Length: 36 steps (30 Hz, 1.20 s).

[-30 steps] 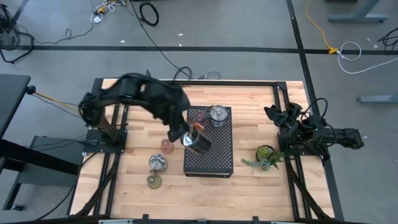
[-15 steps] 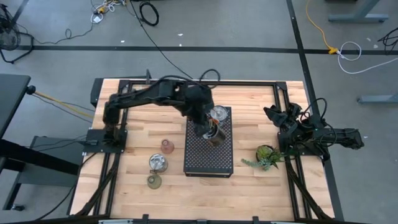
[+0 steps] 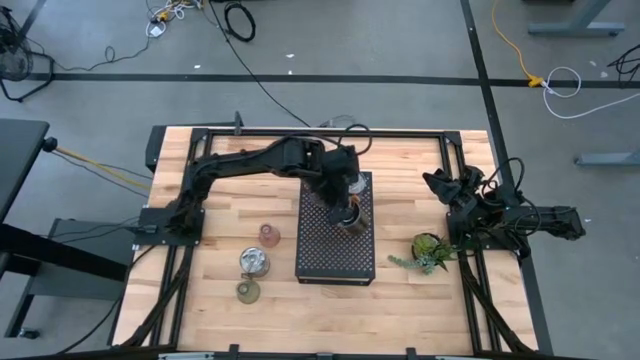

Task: Pick & Place candle stick holders
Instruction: Put the top silver scented candle on the shelf

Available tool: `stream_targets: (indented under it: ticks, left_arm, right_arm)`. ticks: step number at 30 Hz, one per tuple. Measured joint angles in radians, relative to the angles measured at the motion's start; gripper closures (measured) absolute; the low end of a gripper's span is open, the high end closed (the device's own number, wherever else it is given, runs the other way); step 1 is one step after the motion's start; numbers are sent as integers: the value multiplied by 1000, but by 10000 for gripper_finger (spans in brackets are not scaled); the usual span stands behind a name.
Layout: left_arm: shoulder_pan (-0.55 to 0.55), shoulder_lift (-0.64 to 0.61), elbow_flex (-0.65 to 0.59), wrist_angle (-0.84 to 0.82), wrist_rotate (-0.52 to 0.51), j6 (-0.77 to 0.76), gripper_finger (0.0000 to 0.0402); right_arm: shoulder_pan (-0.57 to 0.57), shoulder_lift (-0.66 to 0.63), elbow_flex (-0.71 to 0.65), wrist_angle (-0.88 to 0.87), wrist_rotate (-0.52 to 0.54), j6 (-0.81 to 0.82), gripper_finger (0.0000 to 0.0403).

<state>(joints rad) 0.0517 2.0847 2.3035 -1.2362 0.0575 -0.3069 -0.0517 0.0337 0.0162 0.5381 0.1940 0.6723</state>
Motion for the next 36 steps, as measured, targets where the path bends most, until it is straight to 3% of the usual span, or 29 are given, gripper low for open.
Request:
stream_targets:
  ticks: [36]
  left_arm:
    - [21, 41, 1, 83, -26, 32, 374]
  right_arm:
    - [0, 0, 0, -23, 0, -3, 302]
